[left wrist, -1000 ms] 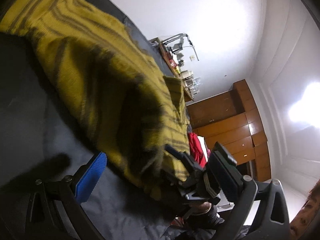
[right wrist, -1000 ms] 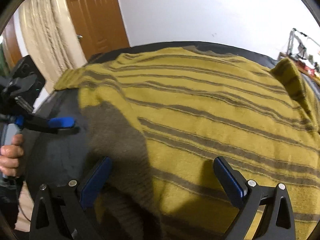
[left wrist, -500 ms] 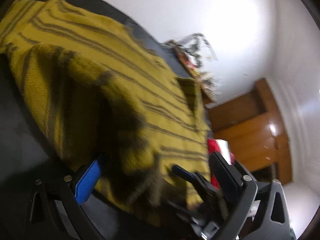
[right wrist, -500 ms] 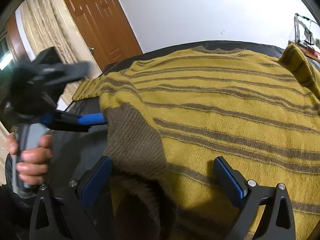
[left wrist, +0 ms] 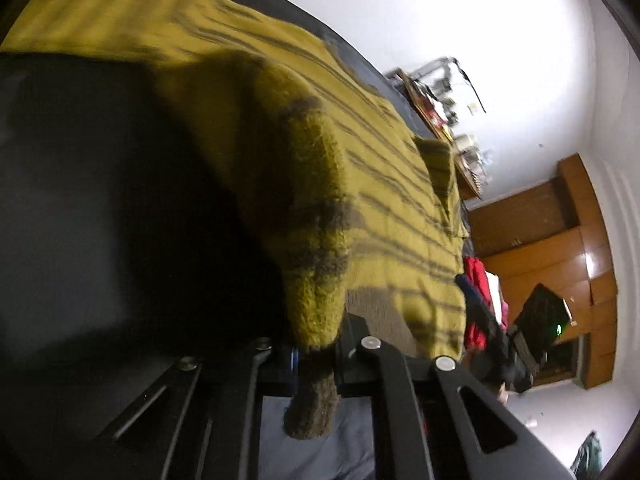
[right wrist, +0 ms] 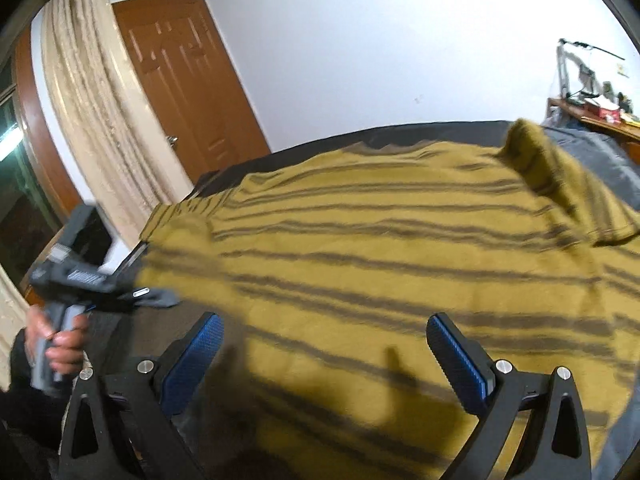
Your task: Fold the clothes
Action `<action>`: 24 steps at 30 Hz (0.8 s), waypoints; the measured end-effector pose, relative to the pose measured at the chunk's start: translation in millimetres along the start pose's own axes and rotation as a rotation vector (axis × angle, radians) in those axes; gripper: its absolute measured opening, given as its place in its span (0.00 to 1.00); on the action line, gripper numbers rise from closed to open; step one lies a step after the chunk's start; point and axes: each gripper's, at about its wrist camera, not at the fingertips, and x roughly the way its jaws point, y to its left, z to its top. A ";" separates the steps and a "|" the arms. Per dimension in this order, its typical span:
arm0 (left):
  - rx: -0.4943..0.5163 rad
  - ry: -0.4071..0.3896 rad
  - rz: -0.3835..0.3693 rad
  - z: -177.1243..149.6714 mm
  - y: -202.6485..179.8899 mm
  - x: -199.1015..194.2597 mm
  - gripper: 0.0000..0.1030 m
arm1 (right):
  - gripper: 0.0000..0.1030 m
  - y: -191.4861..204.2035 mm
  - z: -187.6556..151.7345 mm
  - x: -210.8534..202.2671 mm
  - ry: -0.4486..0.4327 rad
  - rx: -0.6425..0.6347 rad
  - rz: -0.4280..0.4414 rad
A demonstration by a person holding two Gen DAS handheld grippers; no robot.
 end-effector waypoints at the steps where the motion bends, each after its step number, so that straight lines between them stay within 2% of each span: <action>1: -0.018 -0.019 0.014 -7.6 8.4 -13.0 0.13 | 1.00 -5.4 1.0 0.1 0.003 0.005 -0.010; 3: -0.062 -0.057 0.046 -23.1 26.0 -39.4 0.13 | 1.00 -13.0 0.4 2.1 0.019 0.015 -0.018; 6: -0.129 -0.070 0.084 -45.3 52.3 -56.8 0.13 | 1.00 -12.9 -3.9 9.0 0.055 -0.009 -0.016; 10: -0.191 -0.051 0.126 -63.9 78.4 -54.2 0.13 | 1.00 -2.5 -13.1 20.7 0.119 -0.096 -0.047; 13: -0.158 -0.051 0.163 -65.0 76.7 -54.5 0.15 | 1.00 5.5 -22.2 27.7 0.181 -0.172 -0.109; 15: -0.095 -0.048 0.237 -62.7 65.8 -53.3 0.17 | 1.00 6.4 -28.7 30.0 0.218 -0.197 -0.136; 16: -0.048 -0.054 0.300 -61.3 57.2 -53.6 0.20 | 1.00 5.2 -31.4 31.0 0.234 -0.200 -0.137; 18: 0.045 -0.091 0.418 -58.6 38.7 -57.5 0.32 | 1.00 2.4 -36.3 31.5 0.258 -0.201 -0.137; 19: 0.086 -0.118 0.451 -56.7 28.8 -60.7 0.37 | 1.00 1.8 -38.1 30.3 0.256 -0.203 -0.140; 20: 0.126 -0.149 0.467 -54.2 17.7 -64.8 0.49 | 1.00 1.8 -39.4 29.3 0.256 -0.206 -0.143; 21: 0.159 -0.180 0.461 -51.7 6.3 -67.9 0.64 | 1.00 1.9 -40.4 28.3 0.257 -0.208 -0.144; 23: 0.210 -0.231 0.407 -46.1 -16.9 -68.3 0.78 | 1.00 1.8 -41.4 23.1 0.241 -0.205 -0.130; 24: 0.232 -0.241 0.378 -42.5 -28.9 -63.0 0.78 | 1.00 1.7 -41.8 20.3 0.233 -0.203 -0.121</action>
